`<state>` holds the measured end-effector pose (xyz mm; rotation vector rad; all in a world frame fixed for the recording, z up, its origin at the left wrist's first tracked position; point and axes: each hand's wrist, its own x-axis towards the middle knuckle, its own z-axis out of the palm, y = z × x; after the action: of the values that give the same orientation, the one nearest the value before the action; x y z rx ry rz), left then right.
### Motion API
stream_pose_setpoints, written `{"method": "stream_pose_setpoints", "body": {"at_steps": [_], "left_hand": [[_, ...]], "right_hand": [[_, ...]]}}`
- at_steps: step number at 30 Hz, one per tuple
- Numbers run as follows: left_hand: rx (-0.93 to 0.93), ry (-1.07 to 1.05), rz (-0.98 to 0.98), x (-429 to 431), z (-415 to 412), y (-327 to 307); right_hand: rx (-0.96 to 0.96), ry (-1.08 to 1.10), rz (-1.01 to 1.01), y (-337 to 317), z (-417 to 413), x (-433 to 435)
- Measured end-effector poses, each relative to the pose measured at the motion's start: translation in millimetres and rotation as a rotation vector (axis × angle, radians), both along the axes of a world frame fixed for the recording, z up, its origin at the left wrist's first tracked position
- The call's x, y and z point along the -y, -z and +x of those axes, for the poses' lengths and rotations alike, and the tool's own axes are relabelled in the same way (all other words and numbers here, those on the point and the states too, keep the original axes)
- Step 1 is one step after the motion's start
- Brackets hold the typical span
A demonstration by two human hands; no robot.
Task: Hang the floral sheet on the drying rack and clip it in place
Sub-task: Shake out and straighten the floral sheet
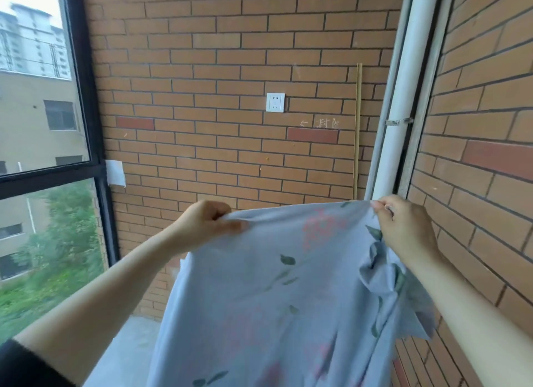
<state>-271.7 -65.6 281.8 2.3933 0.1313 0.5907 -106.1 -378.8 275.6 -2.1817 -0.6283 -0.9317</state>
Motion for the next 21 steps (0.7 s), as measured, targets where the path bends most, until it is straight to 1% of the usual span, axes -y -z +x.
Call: {"method": "stream_pose_setpoints", "body": {"at_steps": [2, 5, 7, 9, 11, 13, 14, 17, 18, 21], "left_hand": [[0.021, -0.004, -0.054, -4, -2, 7], [0.120, -0.035, -0.112, -3, -4, 1], [0.189, -0.038, -0.147, 1, -6, -4], [0.216, -0.041, -0.160, 8, -8, -7], [0.214, -0.038, -0.163, 16, -7, -4], [0.191, -0.021, -0.158, 24, -4, 3], [0.181, -0.015, -0.160, 28, -2, 7], [0.163, 0.008, -0.132, 39, 2, 17], [0.154, 0.028, -0.104, 43, 3, 19], [0.151, 0.090, -0.044, 50, 1, 24]], "right_hand": [[-0.020, -0.028, -0.038, 0, 0, -4], [-0.149, -0.100, -0.055, 1, -1, -10], [-0.237, -0.177, 0.017, 6, -5, -16], [-0.331, -0.252, 0.119, 10, -16, -26], [-0.403, -0.341, 0.210, 14, -30, -37], [-0.421, -0.452, 0.283, 19, -44, -48], [-0.440, -0.505, 0.279, 23, -54, -54], [-0.536, -0.675, 0.146, 41, -77, -75], [-0.557, -0.726, 0.131, 48, -80, -82], [-0.587, -0.807, 0.198, 66, -80, -94]]}}
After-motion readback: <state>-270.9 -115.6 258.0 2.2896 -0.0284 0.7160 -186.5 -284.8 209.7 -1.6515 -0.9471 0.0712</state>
